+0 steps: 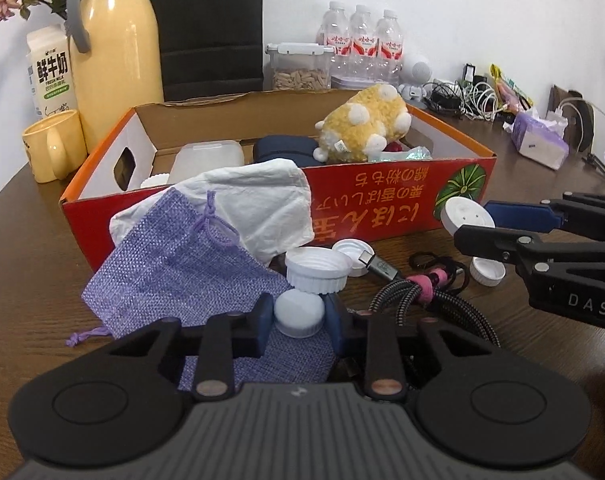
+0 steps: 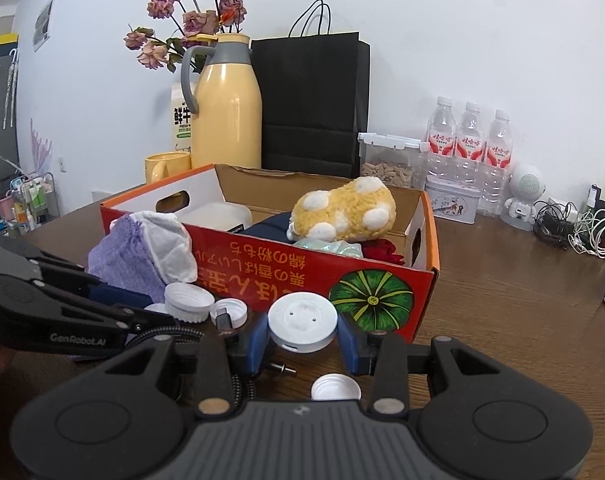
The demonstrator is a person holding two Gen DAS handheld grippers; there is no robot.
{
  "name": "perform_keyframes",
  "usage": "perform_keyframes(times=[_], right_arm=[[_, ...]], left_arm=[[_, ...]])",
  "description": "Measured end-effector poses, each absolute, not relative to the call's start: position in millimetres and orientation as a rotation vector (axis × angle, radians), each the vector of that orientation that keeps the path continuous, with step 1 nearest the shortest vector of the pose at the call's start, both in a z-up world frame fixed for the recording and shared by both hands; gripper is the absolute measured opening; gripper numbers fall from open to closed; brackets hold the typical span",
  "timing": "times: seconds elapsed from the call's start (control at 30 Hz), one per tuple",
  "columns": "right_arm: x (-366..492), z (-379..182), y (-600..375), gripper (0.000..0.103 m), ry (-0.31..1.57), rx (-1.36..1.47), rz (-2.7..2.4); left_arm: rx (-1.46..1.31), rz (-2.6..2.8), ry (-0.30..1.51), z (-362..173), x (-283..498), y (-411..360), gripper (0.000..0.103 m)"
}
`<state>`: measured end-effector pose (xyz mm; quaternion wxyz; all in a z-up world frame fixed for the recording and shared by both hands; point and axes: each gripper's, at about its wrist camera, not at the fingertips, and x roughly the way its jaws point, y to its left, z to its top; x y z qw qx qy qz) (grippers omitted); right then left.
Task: Organize objects
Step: 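Grasp the large white round cap with the right gripper while the left grasps a small white cap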
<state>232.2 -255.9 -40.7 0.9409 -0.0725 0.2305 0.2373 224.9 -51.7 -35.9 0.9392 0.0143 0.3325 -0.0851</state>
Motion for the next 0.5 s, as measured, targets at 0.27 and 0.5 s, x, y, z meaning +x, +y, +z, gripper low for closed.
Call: perform_keyframes(times=[0.27,0.5], right_arm=[[231,-41,-256,0.037,0.463,-0.151,0.477],[227,-35,-255,0.037,0.445,-0.15,0.479]], left_arm=[[0.018,-0.158,0.631,-27,213,-46,0.029],[0.03,-0.154,0.562,-9,197,-43,0.029]])
